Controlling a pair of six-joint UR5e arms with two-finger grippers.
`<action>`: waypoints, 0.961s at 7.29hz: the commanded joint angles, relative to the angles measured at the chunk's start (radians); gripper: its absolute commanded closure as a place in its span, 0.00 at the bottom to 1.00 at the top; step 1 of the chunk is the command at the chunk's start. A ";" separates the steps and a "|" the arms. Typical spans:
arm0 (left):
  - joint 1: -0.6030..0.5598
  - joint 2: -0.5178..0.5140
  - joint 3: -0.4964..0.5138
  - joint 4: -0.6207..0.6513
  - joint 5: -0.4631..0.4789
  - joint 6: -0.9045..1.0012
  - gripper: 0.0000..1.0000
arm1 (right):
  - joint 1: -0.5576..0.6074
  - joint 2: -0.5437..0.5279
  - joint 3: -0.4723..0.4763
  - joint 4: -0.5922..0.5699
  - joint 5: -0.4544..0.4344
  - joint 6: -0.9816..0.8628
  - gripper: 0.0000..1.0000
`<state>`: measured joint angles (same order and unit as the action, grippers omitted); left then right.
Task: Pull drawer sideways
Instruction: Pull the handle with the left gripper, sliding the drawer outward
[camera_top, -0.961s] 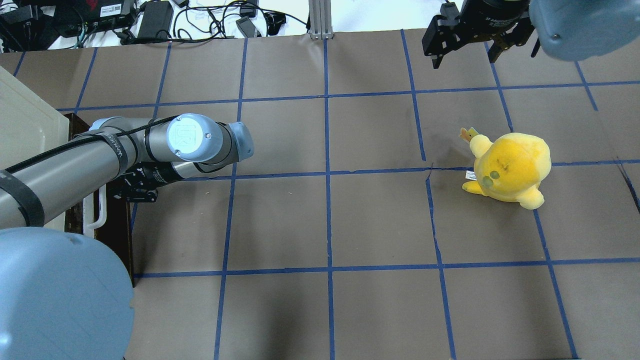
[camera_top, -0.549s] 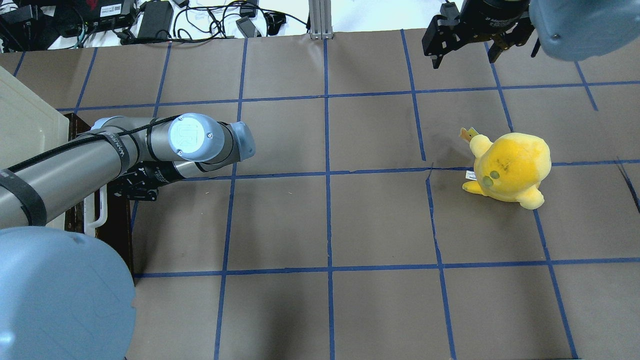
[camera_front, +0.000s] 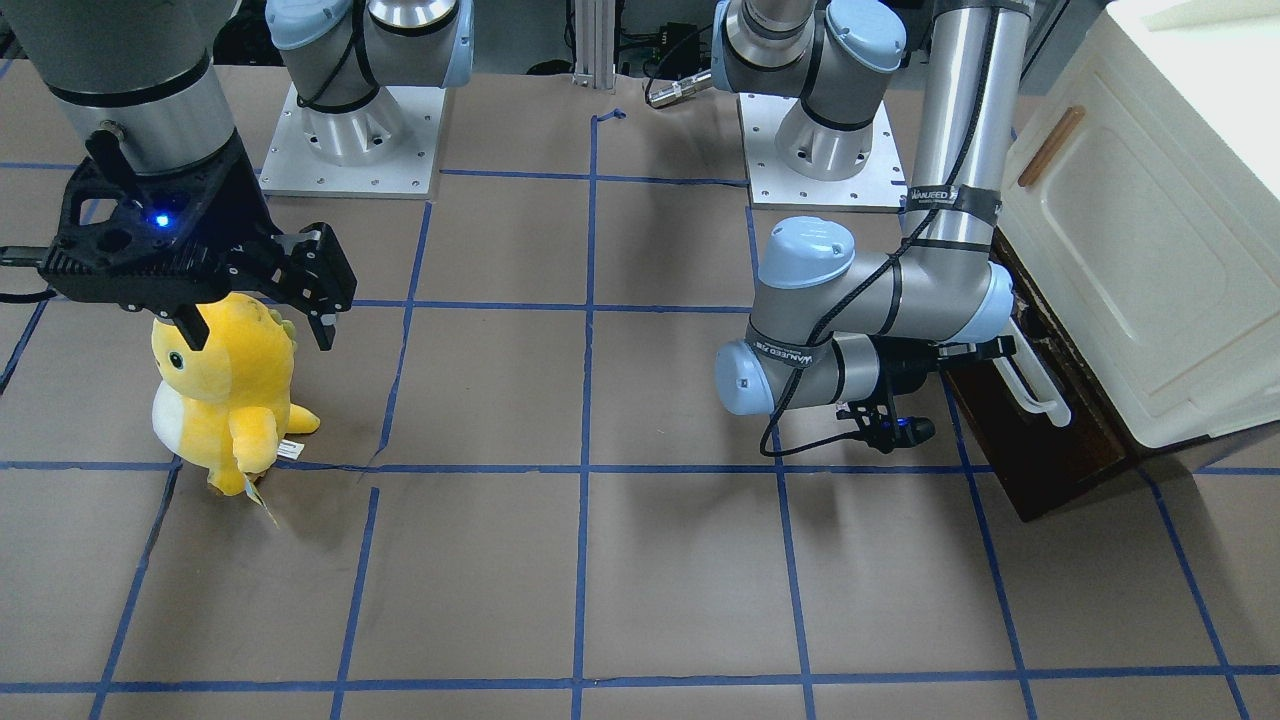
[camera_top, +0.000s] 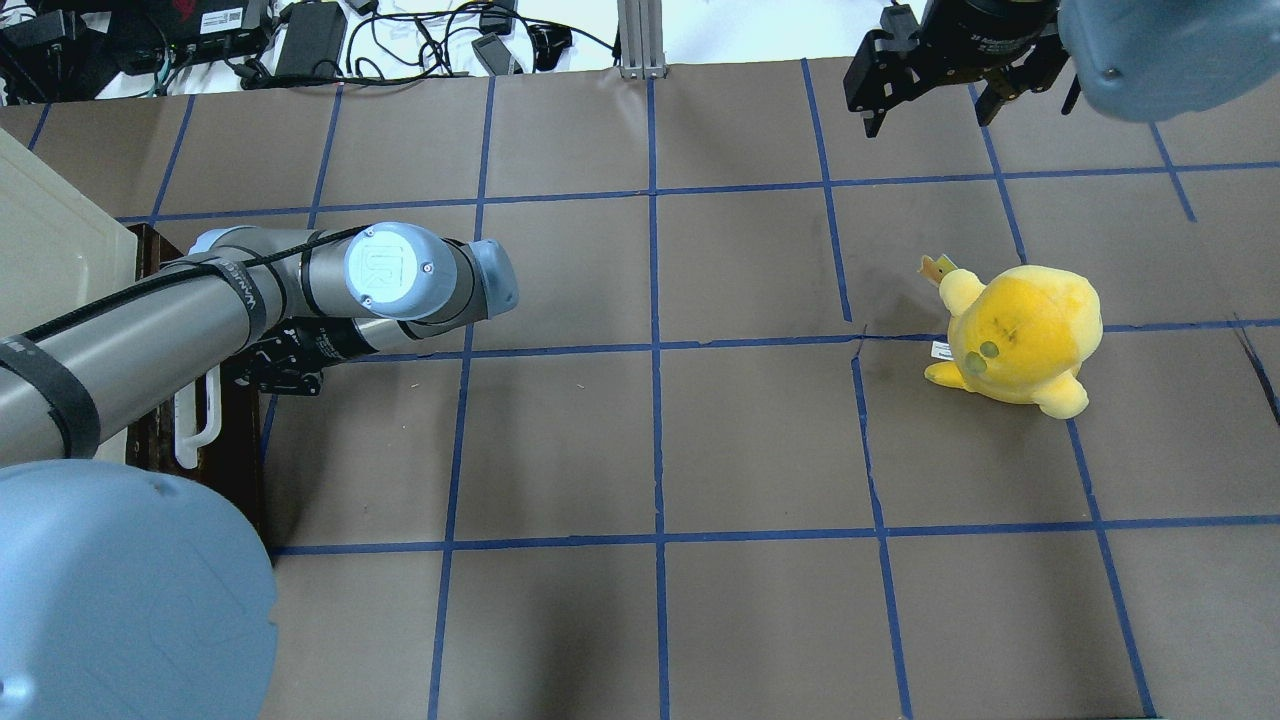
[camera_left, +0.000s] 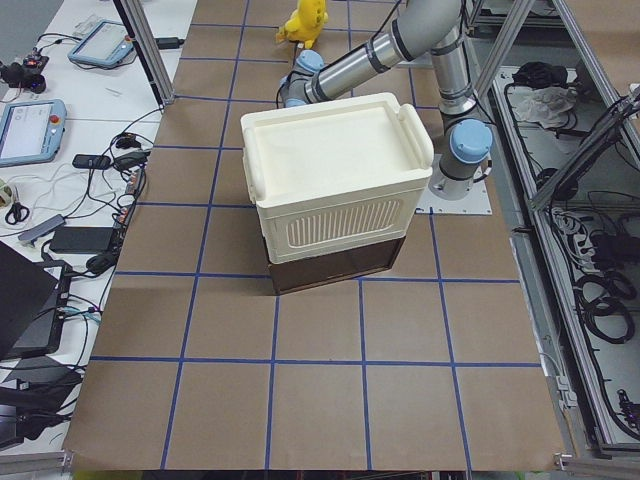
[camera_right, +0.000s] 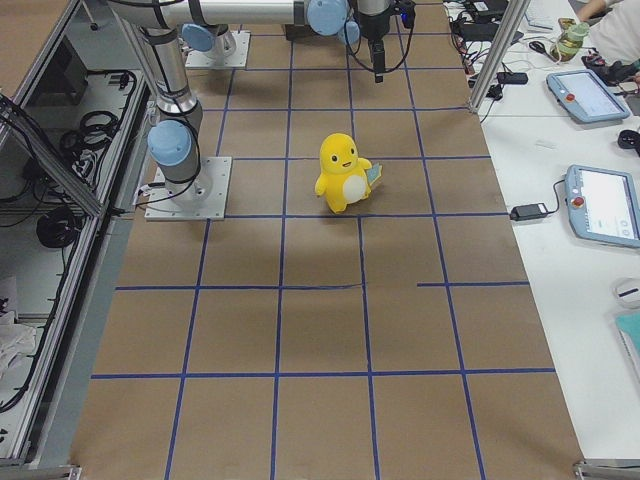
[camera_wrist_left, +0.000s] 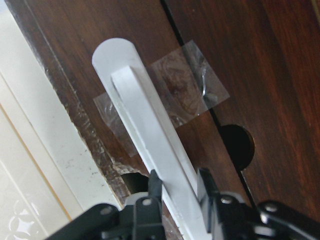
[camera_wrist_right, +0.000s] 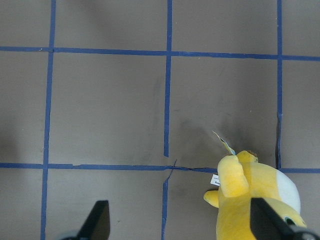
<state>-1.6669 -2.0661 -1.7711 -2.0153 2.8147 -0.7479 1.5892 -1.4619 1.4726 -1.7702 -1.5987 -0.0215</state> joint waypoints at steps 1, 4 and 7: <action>-0.011 -0.002 0.010 0.000 0.000 0.005 0.76 | 0.000 0.000 0.000 0.000 0.000 0.000 0.00; -0.030 -0.009 0.012 0.000 -0.001 0.005 0.76 | 0.000 0.000 0.000 0.000 -0.001 0.000 0.00; -0.050 -0.006 0.012 0.001 -0.006 0.004 0.76 | 0.000 0.000 0.000 0.000 -0.001 0.000 0.00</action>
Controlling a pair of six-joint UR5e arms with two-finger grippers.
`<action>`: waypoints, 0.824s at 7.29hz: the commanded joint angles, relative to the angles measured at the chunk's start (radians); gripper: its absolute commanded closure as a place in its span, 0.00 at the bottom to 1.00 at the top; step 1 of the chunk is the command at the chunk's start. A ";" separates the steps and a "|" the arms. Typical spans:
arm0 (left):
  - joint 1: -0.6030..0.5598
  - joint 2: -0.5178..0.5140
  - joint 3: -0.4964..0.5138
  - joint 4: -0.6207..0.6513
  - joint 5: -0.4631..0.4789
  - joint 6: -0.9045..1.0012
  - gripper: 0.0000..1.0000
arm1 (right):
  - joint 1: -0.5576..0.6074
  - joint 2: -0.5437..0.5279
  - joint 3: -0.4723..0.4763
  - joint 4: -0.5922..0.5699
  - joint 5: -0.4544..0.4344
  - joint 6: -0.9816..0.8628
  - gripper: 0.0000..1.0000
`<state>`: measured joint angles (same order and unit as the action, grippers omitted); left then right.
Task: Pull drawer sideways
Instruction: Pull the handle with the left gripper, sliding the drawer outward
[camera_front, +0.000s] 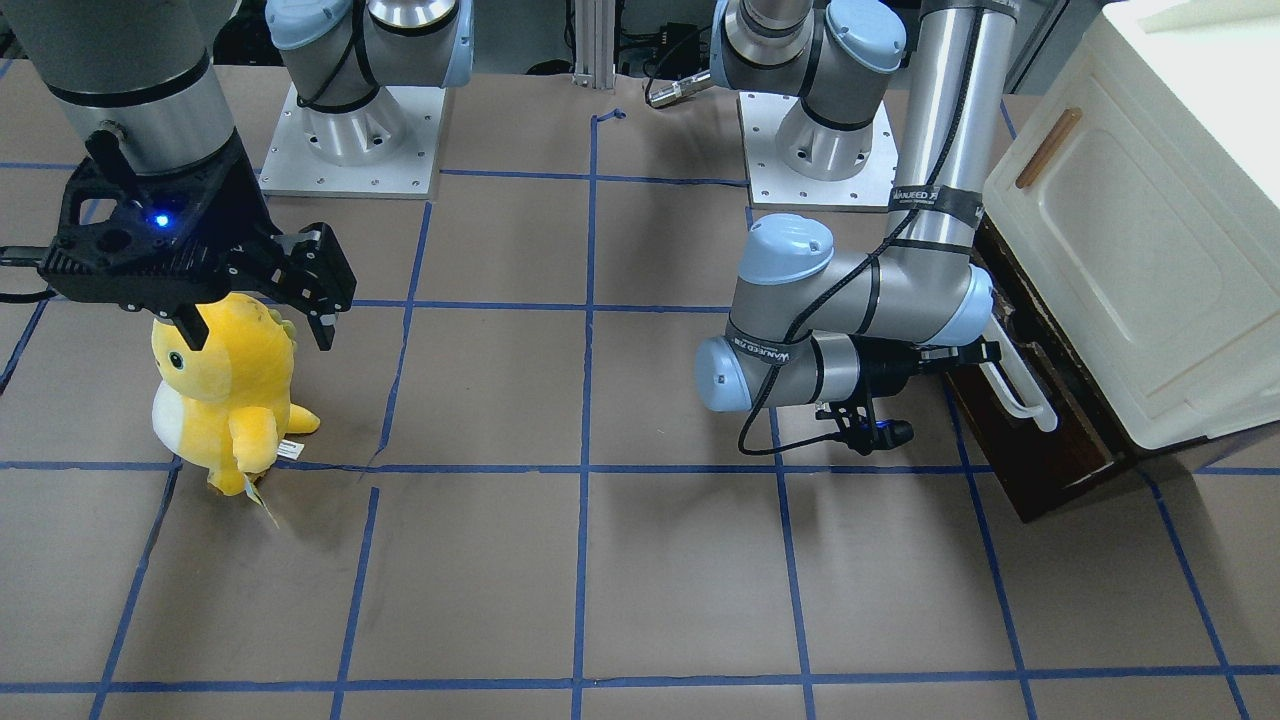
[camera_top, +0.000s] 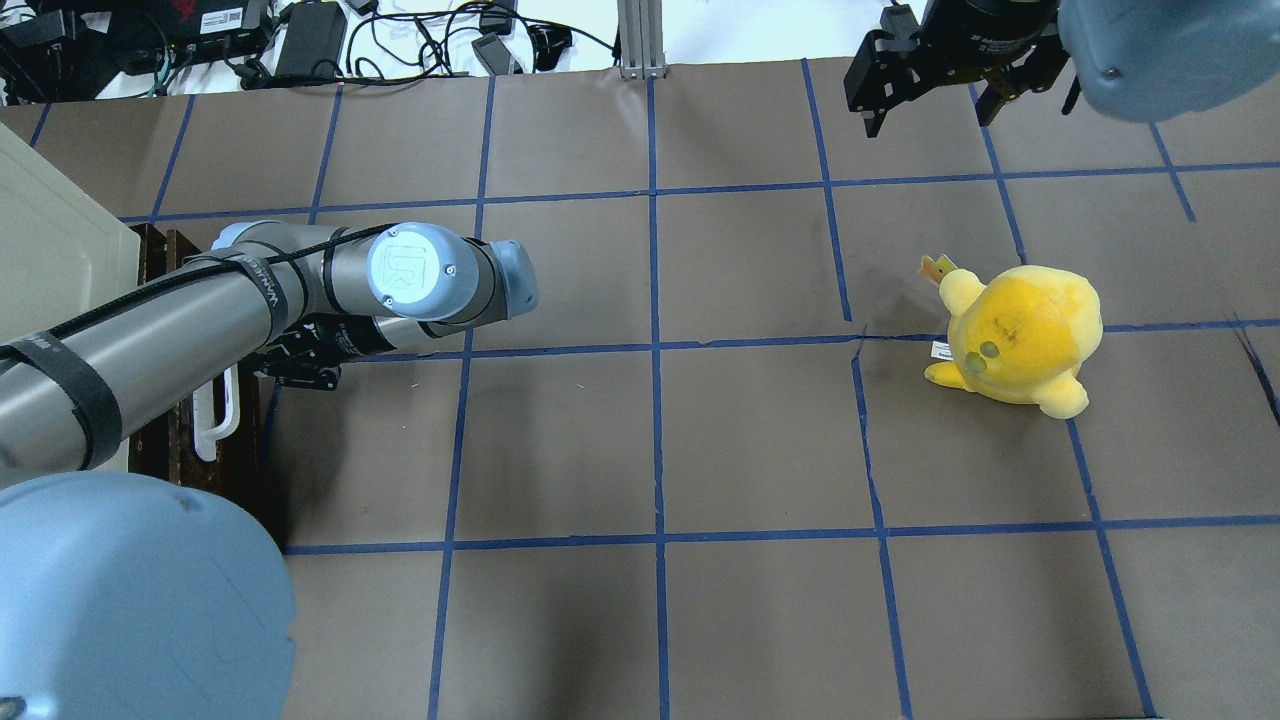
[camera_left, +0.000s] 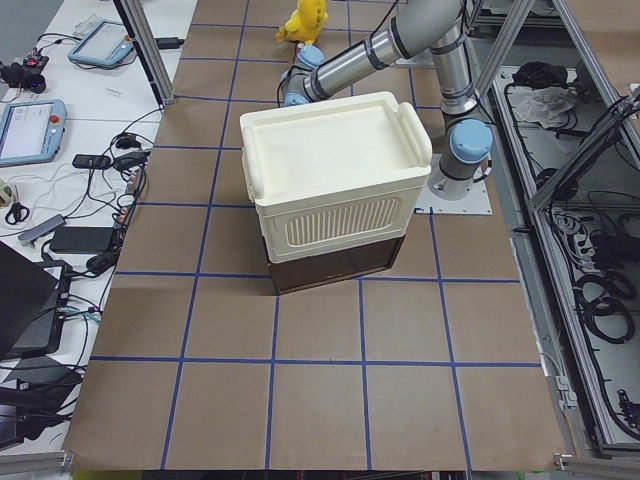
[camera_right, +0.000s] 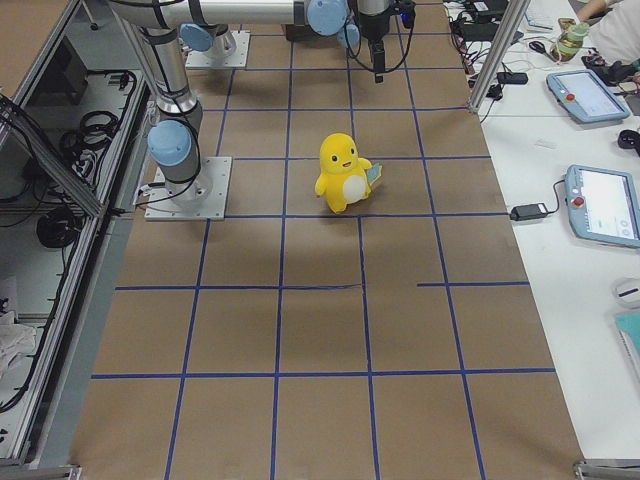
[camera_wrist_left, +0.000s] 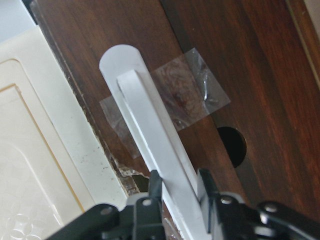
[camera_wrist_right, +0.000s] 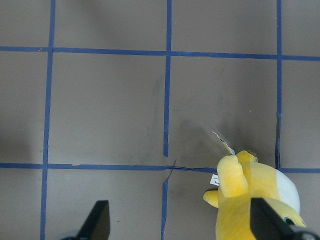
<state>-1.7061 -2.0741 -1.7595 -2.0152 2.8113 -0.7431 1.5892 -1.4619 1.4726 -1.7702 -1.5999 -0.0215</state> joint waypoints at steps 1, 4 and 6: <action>-0.018 0.006 0.000 0.001 -0.003 -0.001 0.76 | 0.000 0.000 0.000 0.000 0.001 0.000 0.00; -0.047 0.009 0.002 0.003 -0.012 -0.001 0.76 | 0.000 0.000 0.000 0.000 0.000 0.000 0.00; -0.058 0.009 0.006 0.003 -0.012 0.001 0.76 | 0.000 0.000 0.000 0.000 0.000 0.000 0.00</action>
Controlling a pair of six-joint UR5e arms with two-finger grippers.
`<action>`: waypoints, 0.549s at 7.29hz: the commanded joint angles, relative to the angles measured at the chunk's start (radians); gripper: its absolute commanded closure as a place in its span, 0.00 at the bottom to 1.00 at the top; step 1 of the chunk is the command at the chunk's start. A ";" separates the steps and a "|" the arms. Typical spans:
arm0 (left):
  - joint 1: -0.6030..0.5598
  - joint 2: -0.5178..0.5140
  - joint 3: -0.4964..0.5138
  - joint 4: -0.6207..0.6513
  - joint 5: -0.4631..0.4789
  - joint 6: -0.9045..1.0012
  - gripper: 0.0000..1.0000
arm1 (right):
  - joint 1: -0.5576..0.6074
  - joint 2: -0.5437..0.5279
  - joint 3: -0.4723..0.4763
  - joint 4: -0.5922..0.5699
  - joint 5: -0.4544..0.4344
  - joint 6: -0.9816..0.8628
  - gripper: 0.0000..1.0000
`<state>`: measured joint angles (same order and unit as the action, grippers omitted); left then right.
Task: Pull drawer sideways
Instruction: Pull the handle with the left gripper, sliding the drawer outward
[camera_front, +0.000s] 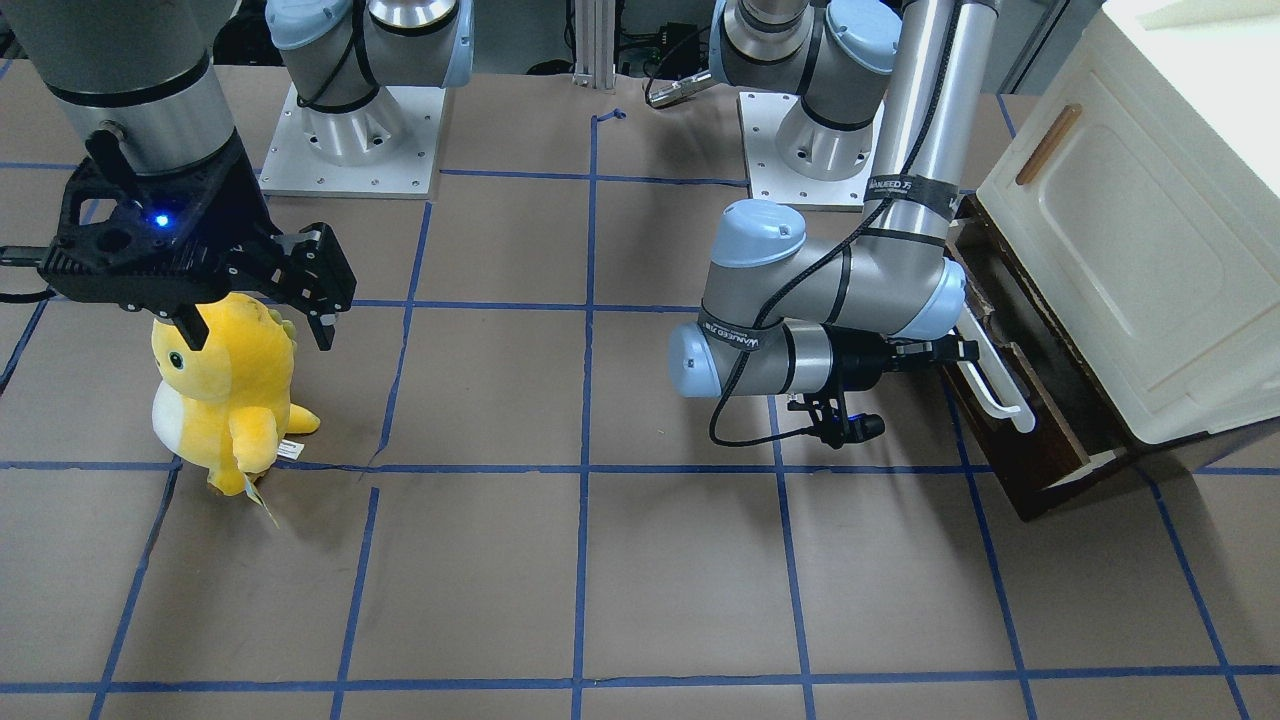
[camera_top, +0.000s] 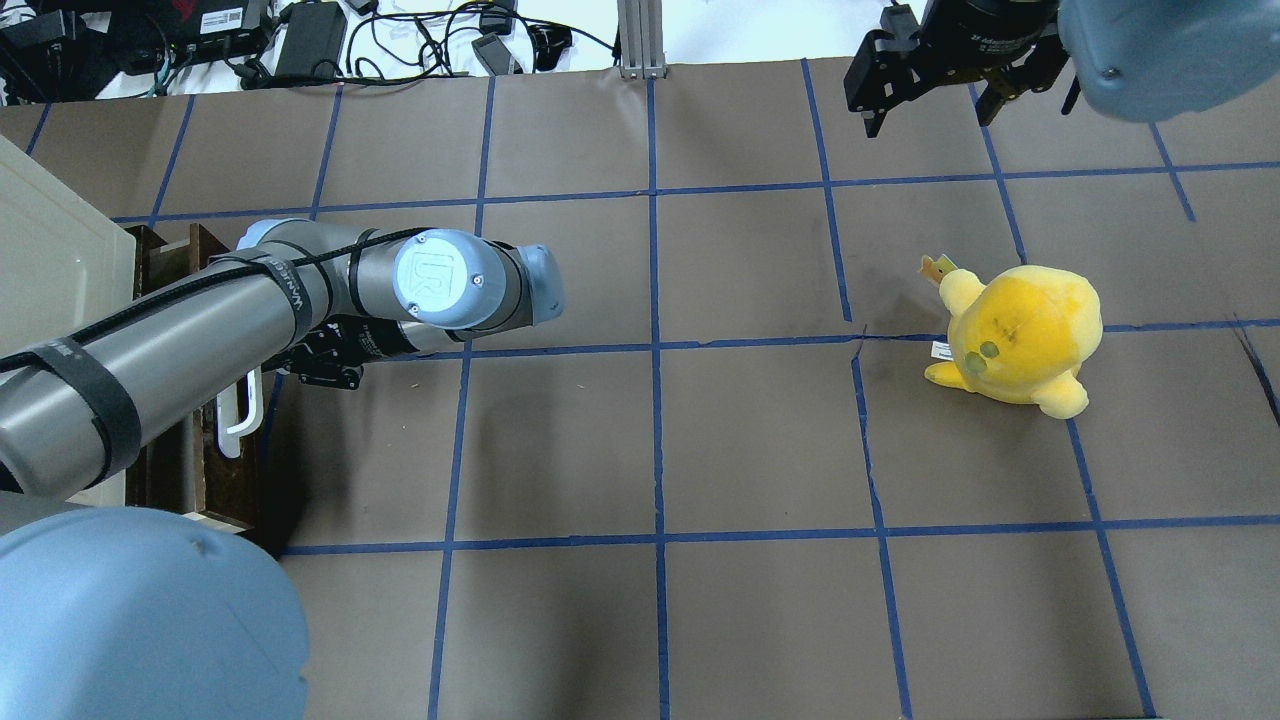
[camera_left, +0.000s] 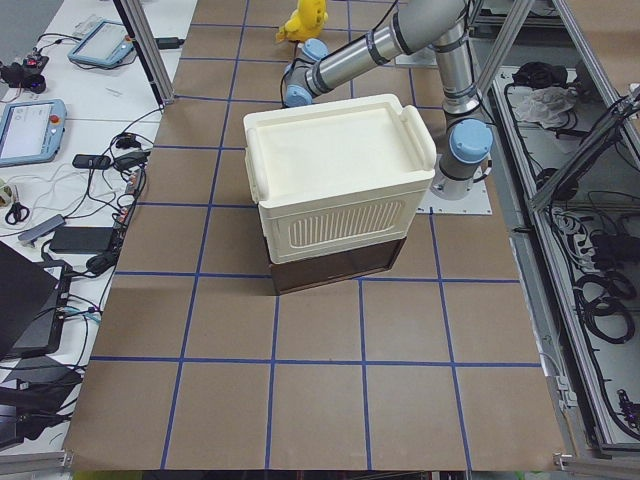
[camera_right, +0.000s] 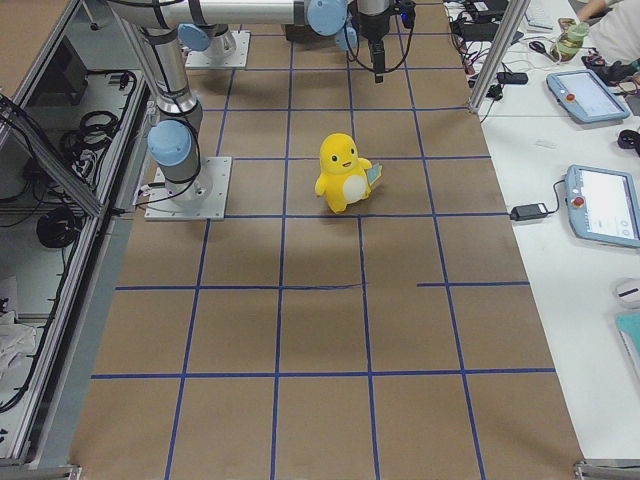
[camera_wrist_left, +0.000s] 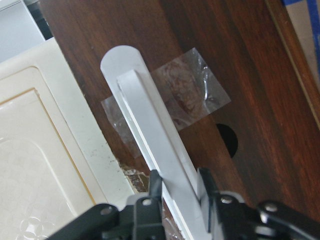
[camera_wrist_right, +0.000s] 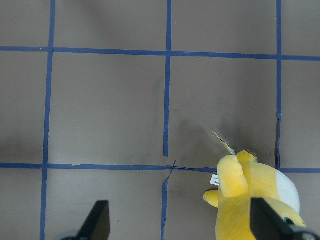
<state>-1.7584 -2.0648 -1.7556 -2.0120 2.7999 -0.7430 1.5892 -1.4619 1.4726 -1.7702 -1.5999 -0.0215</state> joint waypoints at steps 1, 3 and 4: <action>-0.021 0.000 0.007 0.001 -0.002 0.001 0.76 | 0.000 0.000 0.000 0.000 0.000 0.000 0.00; -0.039 -0.001 0.007 0.001 -0.003 0.001 0.76 | 0.000 0.000 0.000 0.000 0.000 0.000 0.00; -0.048 -0.005 0.007 0.001 -0.005 0.002 0.76 | 0.000 0.000 0.000 0.000 0.002 0.000 0.00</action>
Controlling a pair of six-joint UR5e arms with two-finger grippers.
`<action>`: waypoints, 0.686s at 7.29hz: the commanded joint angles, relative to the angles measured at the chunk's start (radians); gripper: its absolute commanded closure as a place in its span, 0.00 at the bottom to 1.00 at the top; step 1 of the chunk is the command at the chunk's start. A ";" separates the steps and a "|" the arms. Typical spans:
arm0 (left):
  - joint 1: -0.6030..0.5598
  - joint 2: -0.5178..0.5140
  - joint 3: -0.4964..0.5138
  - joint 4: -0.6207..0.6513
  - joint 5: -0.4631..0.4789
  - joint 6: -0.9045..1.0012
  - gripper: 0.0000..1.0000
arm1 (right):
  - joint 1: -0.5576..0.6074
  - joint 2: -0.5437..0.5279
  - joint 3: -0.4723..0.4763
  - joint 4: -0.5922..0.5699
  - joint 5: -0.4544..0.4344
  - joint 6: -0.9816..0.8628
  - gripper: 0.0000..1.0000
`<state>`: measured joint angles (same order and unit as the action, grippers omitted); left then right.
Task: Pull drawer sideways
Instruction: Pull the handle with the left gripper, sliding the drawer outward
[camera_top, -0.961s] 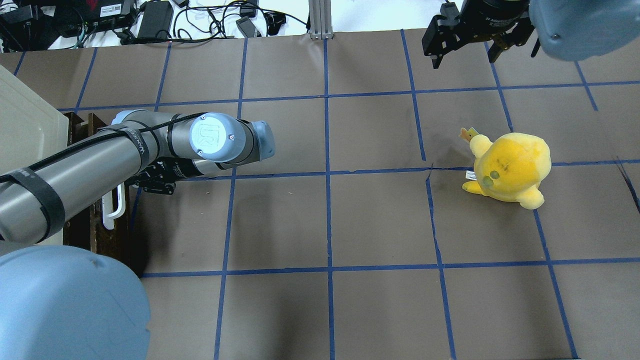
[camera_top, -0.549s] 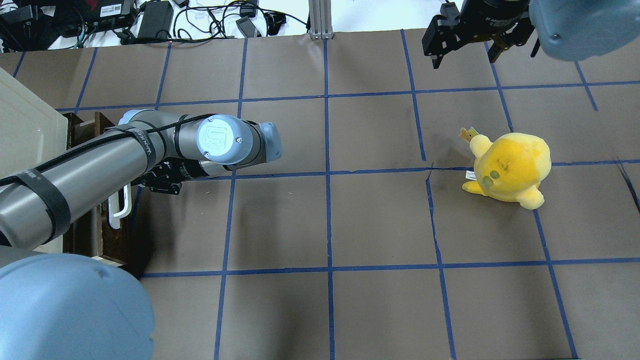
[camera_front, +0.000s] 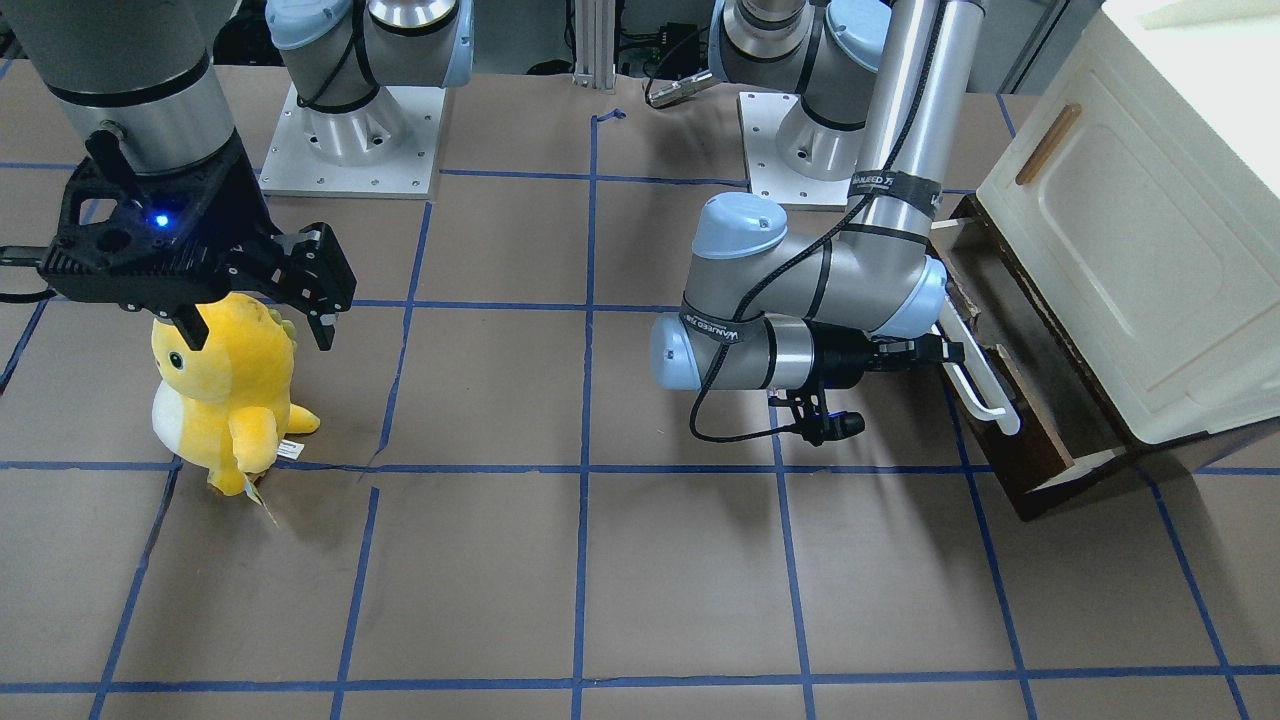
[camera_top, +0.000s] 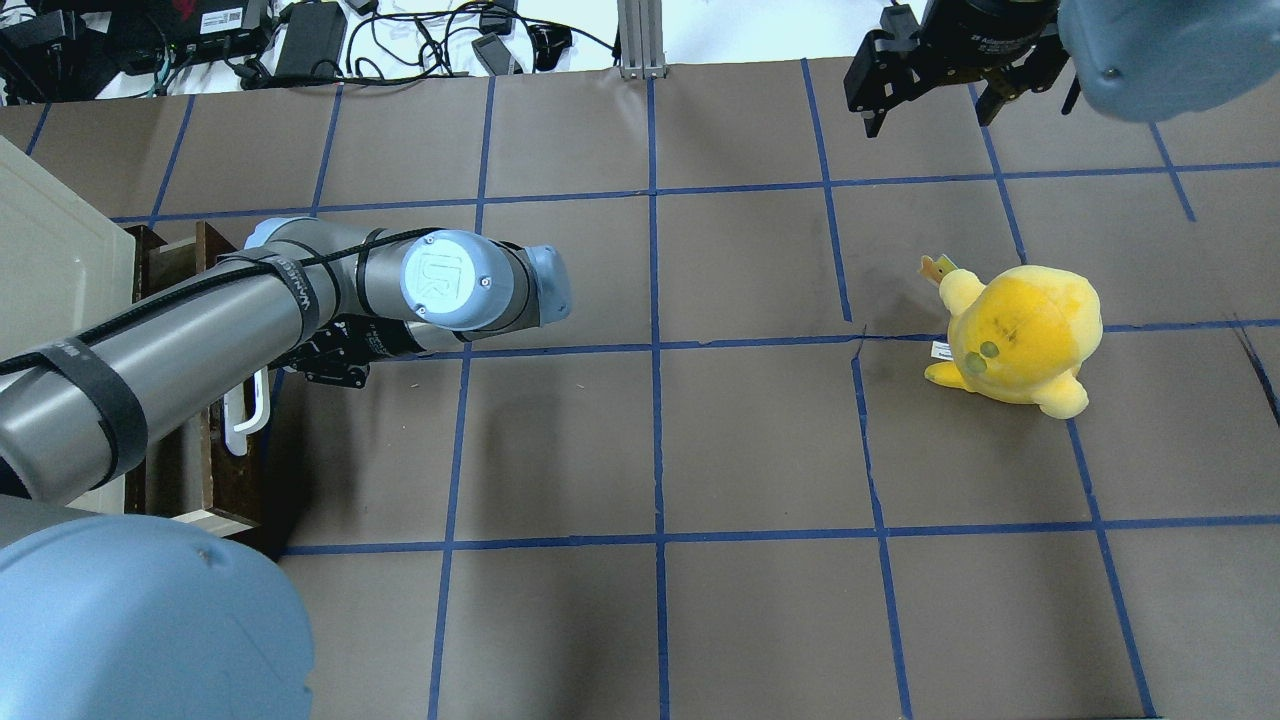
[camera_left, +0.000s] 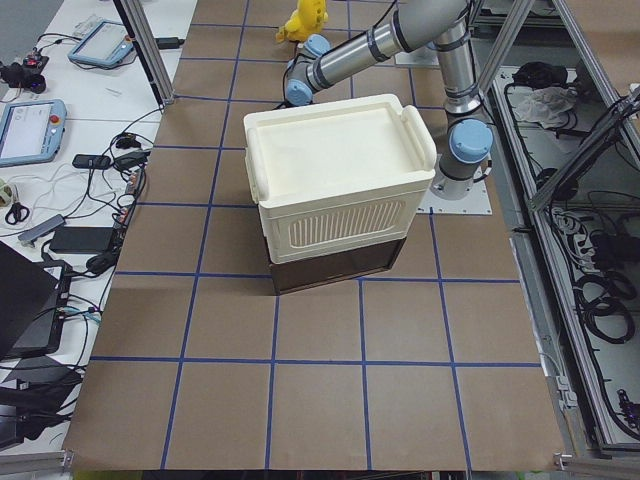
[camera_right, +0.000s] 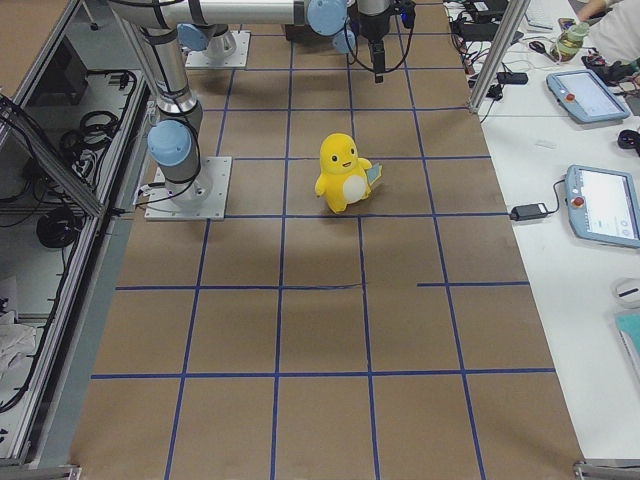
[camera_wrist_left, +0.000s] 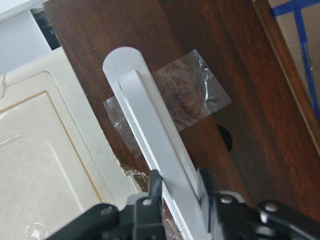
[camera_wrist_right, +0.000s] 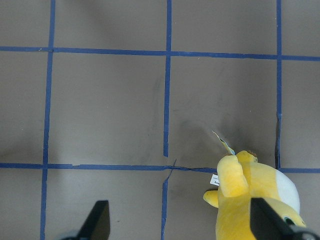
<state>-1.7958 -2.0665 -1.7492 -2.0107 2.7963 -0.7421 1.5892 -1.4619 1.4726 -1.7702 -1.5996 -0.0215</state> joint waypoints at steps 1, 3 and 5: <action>-0.022 -0.006 0.000 0.000 -0.001 0.001 0.76 | 0.000 0.000 0.000 0.000 0.000 0.000 0.00; -0.045 -0.001 0.000 0.000 -0.006 0.016 0.76 | 0.000 0.000 0.000 0.000 0.001 0.000 0.00; -0.060 -0.006 0.000 0.004 -0.006 0.021 0.76 | 0.000 0.000 0.000 0.000 0.001 0.000 0.00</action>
<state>-1.8407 -2.0690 -1.7488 -2.0087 2.7904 -0.7232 1.5892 -1.4619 1.4726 -1.7702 -1.5991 -0.0215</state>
